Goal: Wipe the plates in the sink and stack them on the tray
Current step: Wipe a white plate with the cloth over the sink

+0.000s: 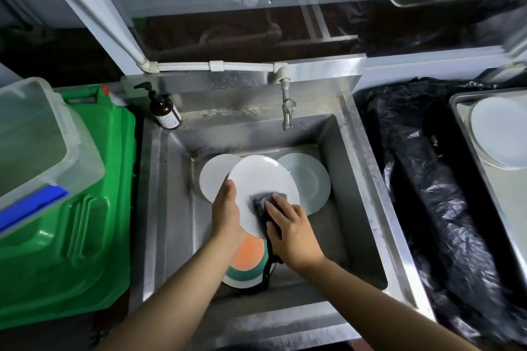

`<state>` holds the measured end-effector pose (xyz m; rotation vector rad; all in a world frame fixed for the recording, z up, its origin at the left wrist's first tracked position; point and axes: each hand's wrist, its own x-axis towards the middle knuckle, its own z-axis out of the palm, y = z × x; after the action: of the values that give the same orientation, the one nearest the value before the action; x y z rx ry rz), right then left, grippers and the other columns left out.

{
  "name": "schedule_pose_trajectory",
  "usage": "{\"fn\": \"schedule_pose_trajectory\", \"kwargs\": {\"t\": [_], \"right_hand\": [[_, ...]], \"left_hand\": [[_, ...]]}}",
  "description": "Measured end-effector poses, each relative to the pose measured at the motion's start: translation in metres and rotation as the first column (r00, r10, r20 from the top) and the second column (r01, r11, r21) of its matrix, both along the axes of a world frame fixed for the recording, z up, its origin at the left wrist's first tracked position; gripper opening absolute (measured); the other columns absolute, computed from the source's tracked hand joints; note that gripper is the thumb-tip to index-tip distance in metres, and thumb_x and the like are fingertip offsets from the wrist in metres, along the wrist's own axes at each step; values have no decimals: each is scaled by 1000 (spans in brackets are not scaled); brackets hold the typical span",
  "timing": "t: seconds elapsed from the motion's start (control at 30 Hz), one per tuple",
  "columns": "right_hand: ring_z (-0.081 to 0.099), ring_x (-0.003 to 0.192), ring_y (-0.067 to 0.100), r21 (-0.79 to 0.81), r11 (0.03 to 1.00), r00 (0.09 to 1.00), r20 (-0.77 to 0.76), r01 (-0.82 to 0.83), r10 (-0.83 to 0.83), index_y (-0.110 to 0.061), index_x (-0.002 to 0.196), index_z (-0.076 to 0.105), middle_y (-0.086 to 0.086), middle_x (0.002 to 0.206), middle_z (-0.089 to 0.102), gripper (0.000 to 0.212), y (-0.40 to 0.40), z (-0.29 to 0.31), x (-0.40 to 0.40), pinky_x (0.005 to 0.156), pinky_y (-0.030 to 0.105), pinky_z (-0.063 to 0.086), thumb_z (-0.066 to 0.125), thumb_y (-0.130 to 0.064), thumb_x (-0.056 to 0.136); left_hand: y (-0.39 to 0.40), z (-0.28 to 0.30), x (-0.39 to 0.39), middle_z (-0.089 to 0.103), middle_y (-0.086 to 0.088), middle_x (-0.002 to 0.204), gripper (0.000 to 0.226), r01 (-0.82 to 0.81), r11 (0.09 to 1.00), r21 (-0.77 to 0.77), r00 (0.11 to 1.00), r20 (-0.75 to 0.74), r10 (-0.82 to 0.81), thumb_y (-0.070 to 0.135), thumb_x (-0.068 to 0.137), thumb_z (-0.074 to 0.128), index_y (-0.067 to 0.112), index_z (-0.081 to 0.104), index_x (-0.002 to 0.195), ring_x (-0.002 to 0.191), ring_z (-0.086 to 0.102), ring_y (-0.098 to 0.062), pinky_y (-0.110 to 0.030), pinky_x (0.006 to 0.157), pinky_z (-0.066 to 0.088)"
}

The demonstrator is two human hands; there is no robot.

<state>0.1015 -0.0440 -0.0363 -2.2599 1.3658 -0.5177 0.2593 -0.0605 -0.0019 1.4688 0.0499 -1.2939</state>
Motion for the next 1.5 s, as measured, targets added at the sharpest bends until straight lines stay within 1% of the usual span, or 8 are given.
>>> {"fn": "schedule_pose_trajectory", "kwargs": {"t": [0.33,0.6,0.73,0.87,1.03,1.23,1.33,1.5], "right_hand": [[48,109,34,-47,994,976,-192,100,-107,-27,132,61,-2,146,47,34,-54,-10,-14,88,47,49,56,-26,98],[48,110,31,146,962,973,-10,231,-232,-21,133,63,-3,146,50,35,-16,-12,-26,99,31,40,58,-20,98],[60,114,15,593,717,763,250,366,-596,-28,120,67,-17,118,62,26,-42,16,-22,99,25,42,55,-18,99],[71,100,21,899,428,506,328,91,-798,-24,112,68,-2,104,76,19,-62,26,-29,94,43,56,69,-28,93],[72,87,33,944,327,517,304,-48,-800,-4,105,67,21,101,73,17,-61,34,-31,84,49,59,68,1,89],[66,86,12,520,811,867,239,266,-438,-24,110,63,-6,97,72,25,-52,27,-22,76,30,53,67,-15,87],[62,100,17,43,999,988,152,23,-29,-23,126,63,-5,123,65,38,-34,24,-16,83,30,51,64,-14,89],[58,100,30,-316,911,963,-60,-266,261,-19,135,61,8,138,59,36,-3,12,-16,82,40,49,47,-17,102]], "left_hand": [[34,-1,-12,75,-5,115,32,57,998,8,993,-103,-55,41,106,47,26,66,126,103,69,-27,-38,78,54],[10,-12,14,68,-7,133,48,-92,995,-42,995,-47,90,49,97,58,24,61,138,123,63,-35,-61,106,47],[12,-19,19,68,-7,134,46,-86,996,-14,991,-104,84,51,102,51,23,60,138,122,63,-34,-58,108,46],[20,-21,23,69,-7,132,56,12,1000,21,980,-197,-8,60,100,46,23,58,140,124,63,-35,-56,110,44],[20,-28,30,69,-4,133,55,159,987,34,979,-136,-153,62,98,49,27,59,139,125,62,-32,-56,110,45],[12,-40,31,61,-6,142,71,369,851,375,854,224,-469,65,82,45,27,51,142,126,59,-25,-42,99,49],[0,-27,23,65,-13,129,67,282,929,238,958,-125,-259,75,88,51,24,59,131,115,64,-32,-53,97,53],[-4,-9,14,70,-29,103,89,147,981,128,853,-518,-60,73,97,35,-6,55,131,96,66,-40,-48,87,53]]}}
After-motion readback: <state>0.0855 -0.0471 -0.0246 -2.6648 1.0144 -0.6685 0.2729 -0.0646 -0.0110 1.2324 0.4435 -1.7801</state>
